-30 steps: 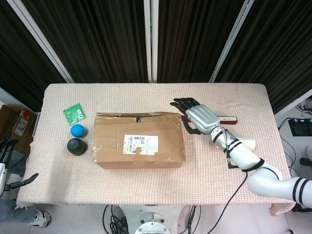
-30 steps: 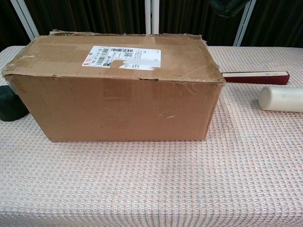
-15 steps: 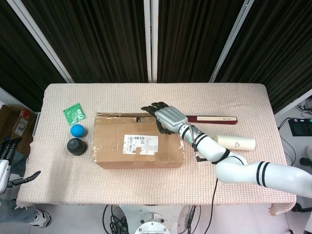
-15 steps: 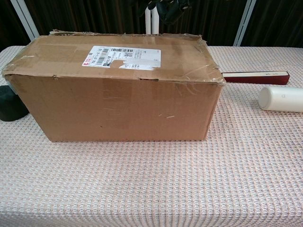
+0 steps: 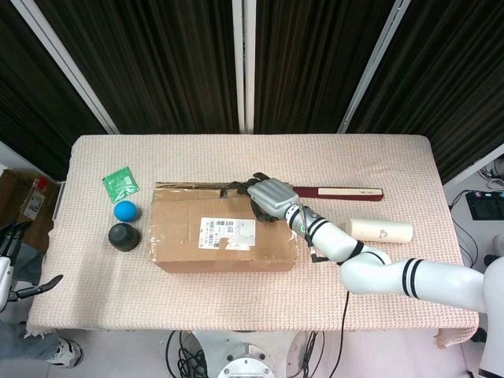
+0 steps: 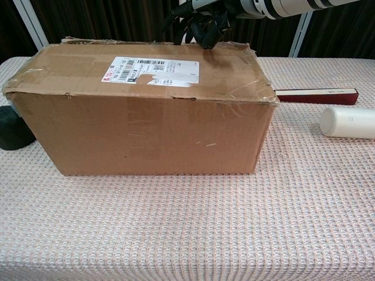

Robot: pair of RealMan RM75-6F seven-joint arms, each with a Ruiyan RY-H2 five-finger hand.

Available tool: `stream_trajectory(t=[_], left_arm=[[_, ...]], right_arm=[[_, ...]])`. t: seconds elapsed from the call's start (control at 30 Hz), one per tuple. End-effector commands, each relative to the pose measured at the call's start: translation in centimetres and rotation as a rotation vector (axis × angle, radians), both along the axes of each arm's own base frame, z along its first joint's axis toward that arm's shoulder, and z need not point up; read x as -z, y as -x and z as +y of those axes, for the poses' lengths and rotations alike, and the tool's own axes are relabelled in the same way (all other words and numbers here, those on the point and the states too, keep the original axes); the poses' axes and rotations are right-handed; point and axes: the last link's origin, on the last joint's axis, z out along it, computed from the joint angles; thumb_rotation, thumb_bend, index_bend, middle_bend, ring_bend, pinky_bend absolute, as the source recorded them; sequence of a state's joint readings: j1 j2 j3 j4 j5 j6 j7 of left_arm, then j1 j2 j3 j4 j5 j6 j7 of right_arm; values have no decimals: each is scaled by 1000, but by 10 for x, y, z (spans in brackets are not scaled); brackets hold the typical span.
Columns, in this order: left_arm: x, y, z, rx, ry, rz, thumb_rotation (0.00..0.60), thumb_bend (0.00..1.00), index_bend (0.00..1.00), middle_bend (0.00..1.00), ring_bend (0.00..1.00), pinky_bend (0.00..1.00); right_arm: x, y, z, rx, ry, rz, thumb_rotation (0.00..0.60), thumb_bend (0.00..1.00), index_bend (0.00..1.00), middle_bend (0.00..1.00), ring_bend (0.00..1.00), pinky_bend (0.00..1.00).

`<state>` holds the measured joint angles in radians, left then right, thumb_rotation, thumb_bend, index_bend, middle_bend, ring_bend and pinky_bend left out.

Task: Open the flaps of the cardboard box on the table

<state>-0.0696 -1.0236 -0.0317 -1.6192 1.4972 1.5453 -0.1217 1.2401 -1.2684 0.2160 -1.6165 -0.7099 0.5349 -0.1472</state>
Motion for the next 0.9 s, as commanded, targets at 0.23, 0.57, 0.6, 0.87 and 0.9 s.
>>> stream_trajectory(t=[0.23, 0.57, 0.6, 0.87, 0.9], left_arm=[[1, 2, 1, 0, 0, -7, 340, 19, 88, 117, 87, 180], [0, -4, 4, 14, 1, -20, 340, 19, 86, 117, 87, 180], [0, -4, 4, 15, 1, -21, 340, 19, 85, 117, 87, 180], [1, -12, 7, 37, 2, -37, 339, 18, 85, 117, 87, 180], [1, -14, 8, 41, 3, -38, 339, 18, 85, 117, 87, 180]], right_arm=[[-5, -2, 2, 16, -25, -26, 600, 912, 155, 277, 248, 0], [-45, -7, 19, 20, -23, -190, 600, 903, 95, 350, 379, 0], [-50, -7, 22, 23, -29, -207, 600, 901, 86, 355, 387, 0], [-85, 0, 53, 19, -82, -307, 600, 883, 10, 367, 392, 0], [-90, 2, 59, 17, -90, -325, 600, 881, 3, 367, 392, 0]])
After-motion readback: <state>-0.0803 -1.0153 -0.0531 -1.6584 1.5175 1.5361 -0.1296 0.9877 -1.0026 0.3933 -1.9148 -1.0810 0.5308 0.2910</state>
